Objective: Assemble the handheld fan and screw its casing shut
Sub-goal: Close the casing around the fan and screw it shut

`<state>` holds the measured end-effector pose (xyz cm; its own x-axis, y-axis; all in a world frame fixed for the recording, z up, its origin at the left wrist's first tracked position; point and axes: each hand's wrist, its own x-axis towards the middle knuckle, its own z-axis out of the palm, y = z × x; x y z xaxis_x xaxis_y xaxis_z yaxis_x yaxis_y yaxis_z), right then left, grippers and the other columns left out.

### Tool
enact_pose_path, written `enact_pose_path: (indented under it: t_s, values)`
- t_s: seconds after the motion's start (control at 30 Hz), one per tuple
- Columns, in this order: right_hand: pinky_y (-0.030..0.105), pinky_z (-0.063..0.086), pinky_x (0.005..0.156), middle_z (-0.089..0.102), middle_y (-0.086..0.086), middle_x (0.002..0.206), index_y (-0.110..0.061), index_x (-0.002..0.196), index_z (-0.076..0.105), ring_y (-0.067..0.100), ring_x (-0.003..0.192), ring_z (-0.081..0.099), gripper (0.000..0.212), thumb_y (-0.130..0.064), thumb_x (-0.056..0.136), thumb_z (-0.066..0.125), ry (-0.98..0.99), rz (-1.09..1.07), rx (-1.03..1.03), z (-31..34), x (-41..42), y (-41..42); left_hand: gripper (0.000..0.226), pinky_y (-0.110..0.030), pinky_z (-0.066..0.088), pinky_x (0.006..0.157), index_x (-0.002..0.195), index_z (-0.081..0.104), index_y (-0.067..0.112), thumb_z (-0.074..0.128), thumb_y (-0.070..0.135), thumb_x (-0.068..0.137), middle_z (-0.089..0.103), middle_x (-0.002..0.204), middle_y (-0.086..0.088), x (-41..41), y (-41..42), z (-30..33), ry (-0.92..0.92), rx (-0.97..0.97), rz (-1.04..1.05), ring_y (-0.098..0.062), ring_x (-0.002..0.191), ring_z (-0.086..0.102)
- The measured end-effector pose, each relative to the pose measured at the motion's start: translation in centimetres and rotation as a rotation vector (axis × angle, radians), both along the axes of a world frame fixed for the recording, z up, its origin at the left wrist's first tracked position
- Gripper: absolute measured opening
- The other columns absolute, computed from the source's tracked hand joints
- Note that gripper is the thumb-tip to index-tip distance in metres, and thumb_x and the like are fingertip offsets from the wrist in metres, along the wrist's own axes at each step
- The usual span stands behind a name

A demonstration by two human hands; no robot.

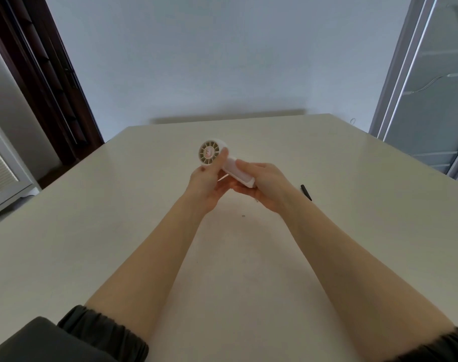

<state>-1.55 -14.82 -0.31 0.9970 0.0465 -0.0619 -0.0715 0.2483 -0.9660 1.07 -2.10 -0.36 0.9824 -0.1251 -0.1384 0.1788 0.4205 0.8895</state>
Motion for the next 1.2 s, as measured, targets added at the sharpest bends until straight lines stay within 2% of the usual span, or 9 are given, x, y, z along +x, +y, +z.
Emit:
enact_pose_path:
  t_s: [0.1, 0.2, 0.3, 0.4, 0.47, 0.6, 0.77, 0.97, 1.2]
  values:
    - [0.026, 0.058, 0.067, 0.064, 0.013, 0.094, -0.001, 0.101, 0.064, 0.021, 0.075, 0.063, 0.026, -0.024, 0.095, 0.055, 0.022, 0.007, 0.01, 0.1, 0.0, 0.1, 0.043, -0.023, 0.056, 0.059, 0.124, 0.054, 0.004, 0.069, 0.017, 0.085, 0.067, 0.107, -0.011, 0.1, -0.1, -0.2, -0.009, 0.027, 0.014, -0.018, 0.083, 0.068]
    - [0.031, 0.056, 0.068, 0.063, 0.016, 0.089, -0.005, 0.096, 0.06, 0.028, 0.071, 0.063, 0.025, -0.029, 0.097, 0.05, 0.09, -0.009, 0.044, 0.5, -0.2, 0.3, 0.045, -0.025, 0.055, 0.061, 0.126, 0.053, 0.005, 0.068, 0.016, 0.085, 0.065, 0.115, -0.014, 0.5, 0.1, -0.5, 0.036, -0.02, 0.072, -0.02, 0.084, 0.067]
    - [0.031, 0.057, 0.067, 0.063, 0.021, 0.091, -0.002, 0.102, 0.057, 0.03, 0.071, 0.065, 0.025, -0.026, 0.097, 0.05, 0.092, -0.011, 0.055, 0.7, -0.5, -0.1, 0.05, -0.03, 0.057, 0.062, 0.126, 0.051, 0.005, 0.071, 0.013, 0.082, 0.063, 0.12, -0.017, 0.8, 0.4, -0.6, 0.068, -0.099, 0.156, -0.024, 0.089, 0.068]
    - [0.031, 0.059, 0.076, 0.063, 0.019, 0.098, 0.0, 0.104, 0.06, 0.031, 0.077, 0.067, 0.022, -0.015, 0.088, 0.063, 0.04, 0.035, 0.029, 0.8, -0.7, -0.4, 0.035, -0.03, 0.06, 0.06, 0.111, 0.057, 0.005, 0.073, 0.011, 0.081, 0.064, 0.114, -0.016, 1.0, 0.6, -0.6, 0.091, -0.126, 0.211, -0.025, 0.09, 0.067]
    - [0.032, 0.059, 0.082, 0.064, 0.02, 0.106, 0.003, 0.11, 0.06, 0.031, 0.087, 0.069, 0.032, -0.006, 0.081, 0.07, -0.017, 0.049, -0.085, 0.5, -0.6, -0.3, 0.028, -0.03, 0.06, 0.065, 0.106, 0.057, 0.007, 0.072, 0.011, 0.082, 0.063, 0.111, -0.014, 0.9, 0.6, -0.6, 0.1, -0.121, 0.222, -0.023, 0.089, 0.066]
    - [0.026, 0.059, 0.079, 0.067, 0.018, 0.102, 0.006, 0.109, 0.063, 0.027, 0.086, 0.07, 0.031, -0.004, 0.081, 0.07, -0.121, 0.004, -0.165, 0.0, -0.4, 0.1, 0.04, -0.032, 0.058, 0.073, 0.118, 0.054, 0.009, 0.072, 0.013, 0.082, 0.063, 0.113, -0.014, 0.8, 0.6, -0.6, 0.083, -0.17, 0.158, -0.024, 0.091, 0.067]
    - [0.023, 0.059, 0.077, 0.07, 0.019, 0.098, 0.003, 0.103, 0.069, 0.022, 0.083, 0.07, 0.025, -0.015, 0.085, 0.068, -0.165, -0.084, -0.199, -0.5, 0.1, -0.1, 0.066, -0.031, 0.059, 0.066, 0.14, 0.035, 0.01, 0.069, 0.007, 0.083, 0.057, 0.129, -0.019, 0.8, 0.6, -0.8, 0.003, -0.193, 0.049, -0.027, 0.092, 0.069]
    - [0.023, 0.058, 0.079, 0.071, 0.02, 0.1, 0.002, 0.09, 0.071, 0.023, 0.086, 0.07, 0.019, -0.016, 0.085, 0.07, -0.168, -0.059, -0.176, -0.3, 0.0, -0.3, 0.08, -0.037, 0.059, 0.076, 0.146, 0.022, 0.023, 0.07, 0.01, 0.083, 0.06, 0.123, -0.016, 0.4, 0.7, -0.6, -0.044, -0.151, 0.079, -0.026, 0.087, 0.071]
    - [0.021, 0.057, 0.081, 0.072, 0.019, 0.097, 0.006, 0.091, 0.071, 0.027, 0.088, 0.072, 0.021, -0.014, 0.086, 0.067, -0.199, 0.003, -0.219, 0.1, -0.3, -0.8, 0.081, -0.036, 0.06, 0.073, 0.148, 0.022, 0.022, 0.071, 0.015, 0.083, 0.06, 0.124, -0.018, 0.3, 1.0, -0.6, -0.053, -0.092, 0.05, -0.024, 0.081, 0.073]
